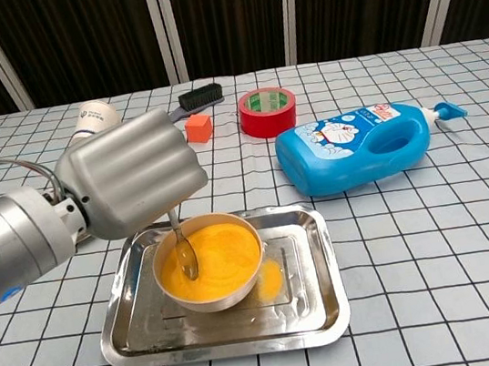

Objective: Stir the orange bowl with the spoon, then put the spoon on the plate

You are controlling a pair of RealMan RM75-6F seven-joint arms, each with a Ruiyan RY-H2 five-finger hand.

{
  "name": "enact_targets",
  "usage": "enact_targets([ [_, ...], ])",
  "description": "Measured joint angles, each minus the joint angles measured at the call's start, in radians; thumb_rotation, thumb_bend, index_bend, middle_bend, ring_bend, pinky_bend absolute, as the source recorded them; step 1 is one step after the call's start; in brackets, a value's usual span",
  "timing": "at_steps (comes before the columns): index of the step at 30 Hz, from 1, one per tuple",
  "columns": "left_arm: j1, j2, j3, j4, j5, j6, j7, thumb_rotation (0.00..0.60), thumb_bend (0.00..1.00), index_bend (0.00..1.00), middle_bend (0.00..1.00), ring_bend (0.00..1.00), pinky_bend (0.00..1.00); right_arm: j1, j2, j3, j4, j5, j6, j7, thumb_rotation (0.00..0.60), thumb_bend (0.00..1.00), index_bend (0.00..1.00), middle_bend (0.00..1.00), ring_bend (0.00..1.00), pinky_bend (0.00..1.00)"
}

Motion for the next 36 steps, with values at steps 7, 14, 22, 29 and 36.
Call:
enact_targets([
  [7,-0.007,-0.036,-0.017,0.041,-0.027,0.012,0.003,0.600,0.89,0.83,1.00,1.00,0.98,0.000,0.000,0.000,0.000,0.001,0.000,0.000,0.600,0.31,0.00,0.00,0.00,0.00],
  [14,-0.013,-0.070,-0.026,0.076,-0.015,0.035,-0.019,0.600,0.89,0.83,1.00,1.00,0.98,0.000,0.001,0.000,0.000,0.000,-0.001,0.003,0.600,0.31,0.00,0.00,0.00,0.00],
  [22,-0.015,-0.091,-0.032,0.098,-0.001,0.057,-0.051,0.600,0.89,0.83,1.00,1.00,0.98,0.000,0.002,0.000,0.000,0.000,-0.001,0.005,0.600,0.31,0.00,0.00,0.00,0.00],
  [29,-0.018,-0.070,-0.032,0.087,0.023,0.070,-0.069,0.600,0.89,0.83,1.00,1.00,0.98,0.000,0.002,0.000,-0.002,0.001,-0.003,0.006,0.600,0.31,0.00,0.00,0.00,0.00],
  [36,-0.028,-0.069,-0.022,0.096,0.046,0.064,-0.067,0.600,0.89,0.83,1.00,1.00,0.98,0.000,0.003,-0.001,-0.005,0.003,-0.004,0.008,0.600,0.31,0.00,0.00,0.00,0.00],
])
